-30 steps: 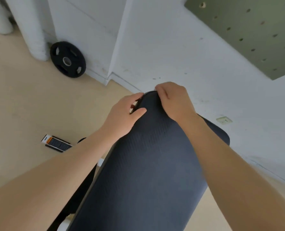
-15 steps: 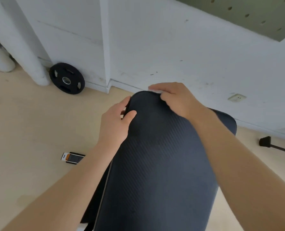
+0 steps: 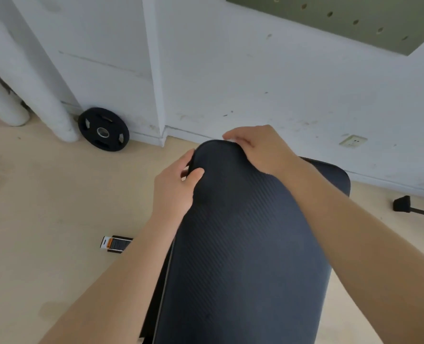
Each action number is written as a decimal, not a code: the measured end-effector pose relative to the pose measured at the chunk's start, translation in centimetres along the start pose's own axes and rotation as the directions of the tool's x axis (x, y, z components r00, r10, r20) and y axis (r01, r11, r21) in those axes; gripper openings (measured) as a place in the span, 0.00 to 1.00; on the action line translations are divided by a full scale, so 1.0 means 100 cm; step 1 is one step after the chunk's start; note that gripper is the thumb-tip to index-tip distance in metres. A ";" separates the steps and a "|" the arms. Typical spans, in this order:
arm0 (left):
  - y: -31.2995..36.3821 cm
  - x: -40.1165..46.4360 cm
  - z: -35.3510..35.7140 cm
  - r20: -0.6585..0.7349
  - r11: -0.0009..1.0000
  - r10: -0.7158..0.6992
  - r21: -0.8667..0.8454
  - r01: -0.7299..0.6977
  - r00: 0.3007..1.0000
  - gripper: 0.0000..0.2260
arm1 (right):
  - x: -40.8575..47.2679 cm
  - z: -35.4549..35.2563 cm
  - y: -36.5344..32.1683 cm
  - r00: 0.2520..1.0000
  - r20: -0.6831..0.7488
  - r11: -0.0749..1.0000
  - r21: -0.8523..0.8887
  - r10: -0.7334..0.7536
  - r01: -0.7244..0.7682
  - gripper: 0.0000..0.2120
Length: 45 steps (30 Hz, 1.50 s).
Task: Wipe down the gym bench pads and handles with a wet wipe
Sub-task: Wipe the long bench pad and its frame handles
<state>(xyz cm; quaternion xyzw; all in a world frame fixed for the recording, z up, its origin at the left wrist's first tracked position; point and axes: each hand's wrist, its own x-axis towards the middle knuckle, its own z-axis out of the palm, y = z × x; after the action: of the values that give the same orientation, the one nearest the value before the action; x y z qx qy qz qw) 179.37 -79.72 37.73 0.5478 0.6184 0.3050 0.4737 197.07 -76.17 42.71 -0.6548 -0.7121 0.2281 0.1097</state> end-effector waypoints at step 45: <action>-0.056 -0.210 0.174 0.679 0.041 0.356 0.676 -0.736 0.643 0.46 | -0.259 0.100 0.154 0.650 0.101 0.109 0.955 0.753 -0.275 0.06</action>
<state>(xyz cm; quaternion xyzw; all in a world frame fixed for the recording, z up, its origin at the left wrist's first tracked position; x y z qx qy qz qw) 192.14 -103.65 31.67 0.9471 0.3173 -0.0471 0.0026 209.21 -102.82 30.47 -0.7108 -0.1208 0.4629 0.5157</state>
